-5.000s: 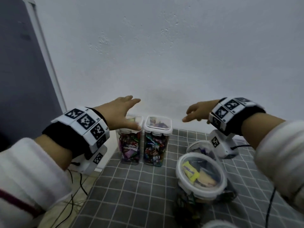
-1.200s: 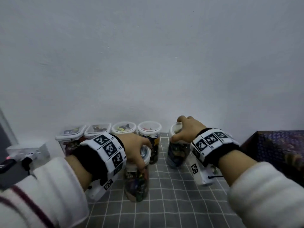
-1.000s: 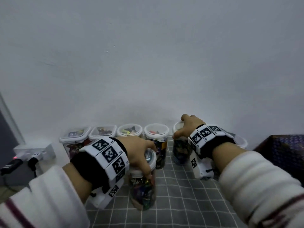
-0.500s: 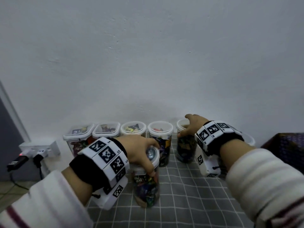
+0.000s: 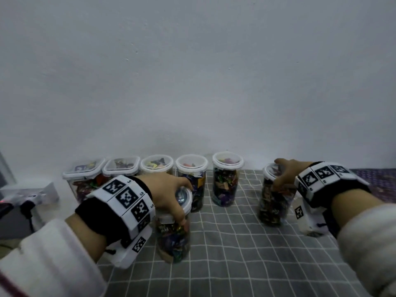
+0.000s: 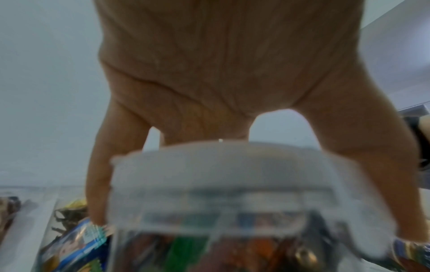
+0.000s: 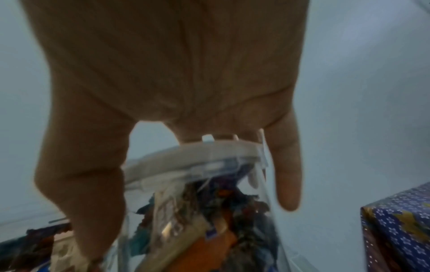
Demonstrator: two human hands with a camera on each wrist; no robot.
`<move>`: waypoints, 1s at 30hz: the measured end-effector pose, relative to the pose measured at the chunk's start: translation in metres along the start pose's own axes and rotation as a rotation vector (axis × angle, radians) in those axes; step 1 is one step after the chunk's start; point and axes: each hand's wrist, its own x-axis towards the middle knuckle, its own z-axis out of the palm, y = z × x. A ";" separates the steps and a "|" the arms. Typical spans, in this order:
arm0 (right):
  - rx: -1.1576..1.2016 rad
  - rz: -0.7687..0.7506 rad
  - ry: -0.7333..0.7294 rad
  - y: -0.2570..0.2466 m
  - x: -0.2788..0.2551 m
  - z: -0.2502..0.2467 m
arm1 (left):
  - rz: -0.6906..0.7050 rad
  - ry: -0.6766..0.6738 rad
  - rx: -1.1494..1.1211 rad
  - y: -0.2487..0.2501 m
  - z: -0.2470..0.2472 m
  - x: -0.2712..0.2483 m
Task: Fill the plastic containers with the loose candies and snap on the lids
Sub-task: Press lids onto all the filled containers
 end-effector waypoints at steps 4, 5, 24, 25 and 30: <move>0.091 0.002 0.114 -0.005 0.012 0.005 | -0.003 0.002 0.001 0.000 0.000 0.000; 0.108 0.010 0.134 -0.007 0.016 0.006 | -0.003 0.004 0.002 0.000 0.000 0.000; 0.224 0.044 0.201 -0.027 0.051 0.012 | 0.048 0.035 -0.017 -0.008 0.002 0.003; 0.240 0.046 0.227 -0.027 0.051 0.015 | 0.049 0.036 -0.013 -0.008 0.002 0.003; 0.041 0.009 0.171 -0.032 0.048 0.008 | 0.046 0.037 0.006 -0.007 0.002 0.003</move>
